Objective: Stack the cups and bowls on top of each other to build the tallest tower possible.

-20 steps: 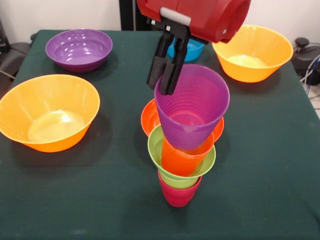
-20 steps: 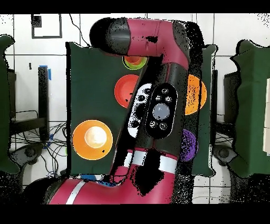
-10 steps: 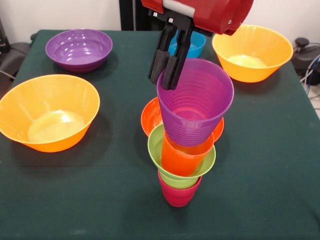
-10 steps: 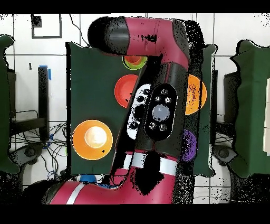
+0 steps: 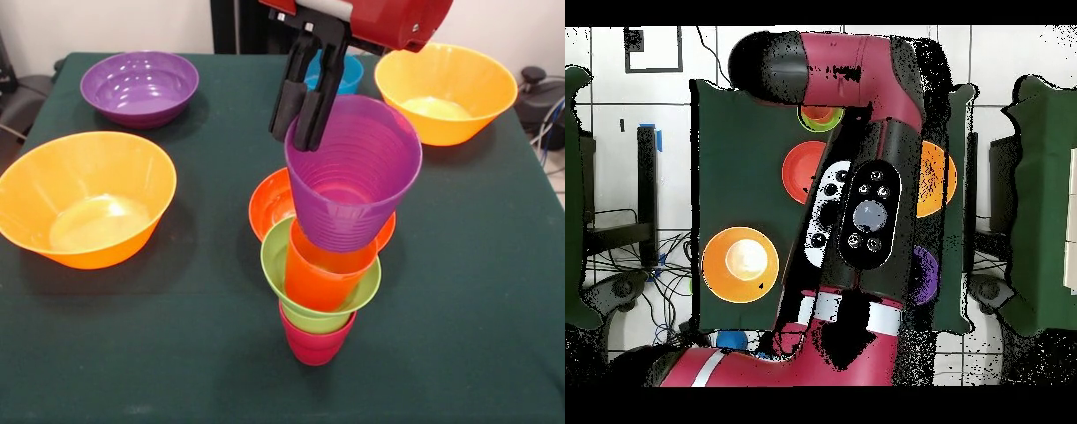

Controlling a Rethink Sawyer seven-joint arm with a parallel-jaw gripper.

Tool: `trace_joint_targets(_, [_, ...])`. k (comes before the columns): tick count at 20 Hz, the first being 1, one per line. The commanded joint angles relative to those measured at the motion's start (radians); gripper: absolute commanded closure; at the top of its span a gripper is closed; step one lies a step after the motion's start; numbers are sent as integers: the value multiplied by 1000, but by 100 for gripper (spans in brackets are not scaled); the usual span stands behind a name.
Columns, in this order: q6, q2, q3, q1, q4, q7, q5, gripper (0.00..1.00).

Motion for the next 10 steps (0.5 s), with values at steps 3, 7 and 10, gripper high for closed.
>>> trace_joint_targets(3, [-17,-2,110,4,170,-199,-78,100])
trace_joint_targets(7, [-34,-1,111,6,179,-192,-85,100])
trace_joint_targets(10, [-38,-1,111,6,179,-189,-88,100])
